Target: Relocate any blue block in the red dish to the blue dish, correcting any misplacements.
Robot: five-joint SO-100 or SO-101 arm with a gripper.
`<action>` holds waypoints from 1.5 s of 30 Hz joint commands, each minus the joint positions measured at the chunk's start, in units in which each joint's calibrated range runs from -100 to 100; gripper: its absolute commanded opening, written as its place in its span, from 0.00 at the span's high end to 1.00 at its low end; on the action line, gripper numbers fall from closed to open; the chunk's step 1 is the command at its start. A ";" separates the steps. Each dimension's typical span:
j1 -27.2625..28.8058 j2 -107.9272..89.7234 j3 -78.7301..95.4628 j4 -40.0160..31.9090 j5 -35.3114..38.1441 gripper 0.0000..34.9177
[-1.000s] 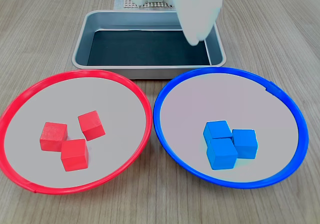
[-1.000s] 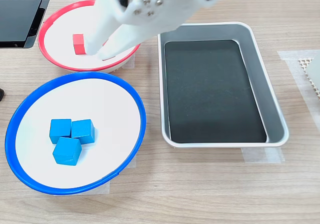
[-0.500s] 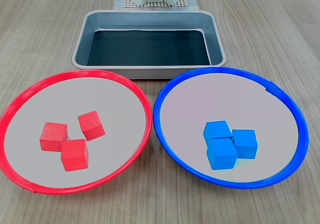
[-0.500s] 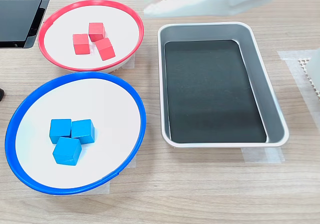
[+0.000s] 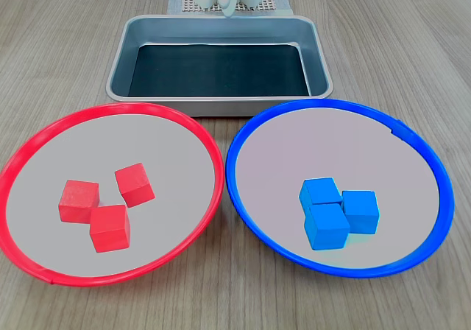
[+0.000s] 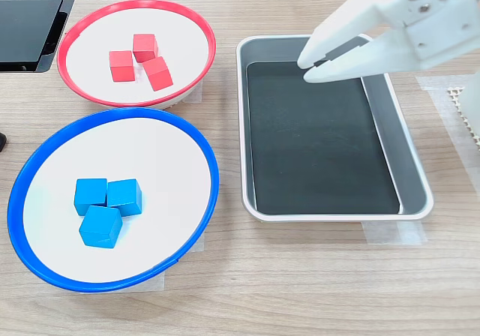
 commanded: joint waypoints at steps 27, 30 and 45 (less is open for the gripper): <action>2.80 -10.23 10.07 7.78 0.93 0.99; 2.80 -10.23 10.07 7.78 0.88 0.99; 2.80 -10.23 10.07 7.78 0.88 0.99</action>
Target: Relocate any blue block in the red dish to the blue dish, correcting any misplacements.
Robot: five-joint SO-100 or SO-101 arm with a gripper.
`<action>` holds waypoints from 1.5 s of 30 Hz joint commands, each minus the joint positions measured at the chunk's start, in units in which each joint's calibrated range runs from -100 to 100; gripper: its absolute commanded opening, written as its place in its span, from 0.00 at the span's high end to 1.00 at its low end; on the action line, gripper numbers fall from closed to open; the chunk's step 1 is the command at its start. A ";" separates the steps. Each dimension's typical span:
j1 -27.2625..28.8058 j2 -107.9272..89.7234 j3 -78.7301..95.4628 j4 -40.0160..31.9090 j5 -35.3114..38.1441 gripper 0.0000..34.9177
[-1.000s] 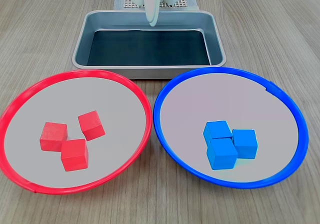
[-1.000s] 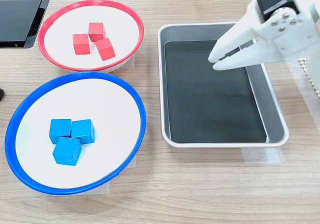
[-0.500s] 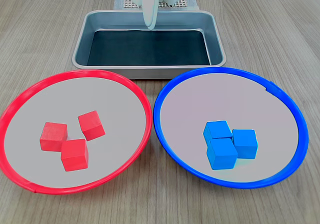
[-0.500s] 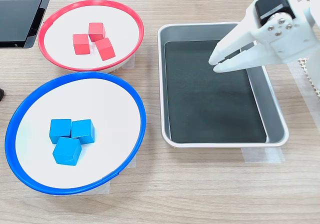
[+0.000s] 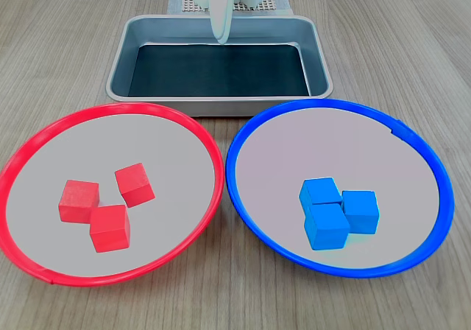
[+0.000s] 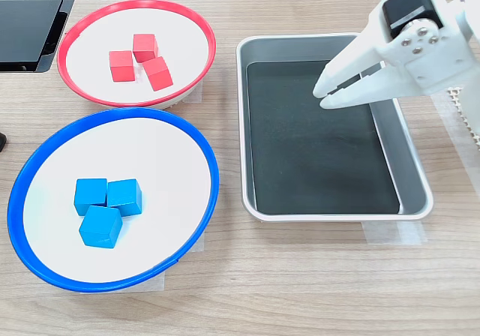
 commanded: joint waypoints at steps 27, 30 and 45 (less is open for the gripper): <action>-0.51 0.34 -0.46 0.28 0.24 0.99; -0.51 0.34 -0.46 0.28 0.24 0.99; -0.51 0.34 -0.46 0.28 0.24 0.99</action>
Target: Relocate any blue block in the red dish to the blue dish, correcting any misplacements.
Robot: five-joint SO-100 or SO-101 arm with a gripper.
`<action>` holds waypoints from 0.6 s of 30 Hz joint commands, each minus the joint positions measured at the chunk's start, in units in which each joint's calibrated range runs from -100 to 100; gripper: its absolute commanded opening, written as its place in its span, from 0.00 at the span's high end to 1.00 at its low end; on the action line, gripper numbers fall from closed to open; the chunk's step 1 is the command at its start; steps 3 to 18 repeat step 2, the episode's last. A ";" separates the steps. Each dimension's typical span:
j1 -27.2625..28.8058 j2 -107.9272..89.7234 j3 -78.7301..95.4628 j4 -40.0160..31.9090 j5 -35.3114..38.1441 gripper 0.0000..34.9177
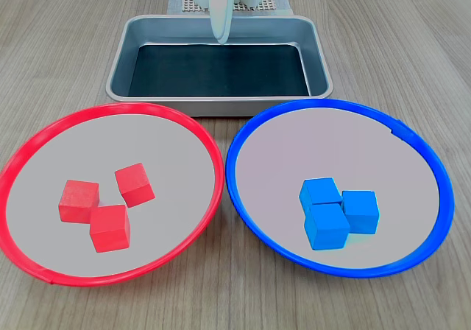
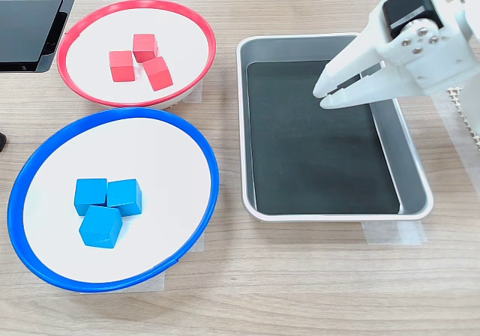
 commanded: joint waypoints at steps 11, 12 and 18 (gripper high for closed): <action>-0.51 0.34 -0.46 0.28 0.24 0.99; -0.51 0.34 -0.46 0.28 0.24 0.99; -0.51 0.34 -0.46 0.28 0.24 0.99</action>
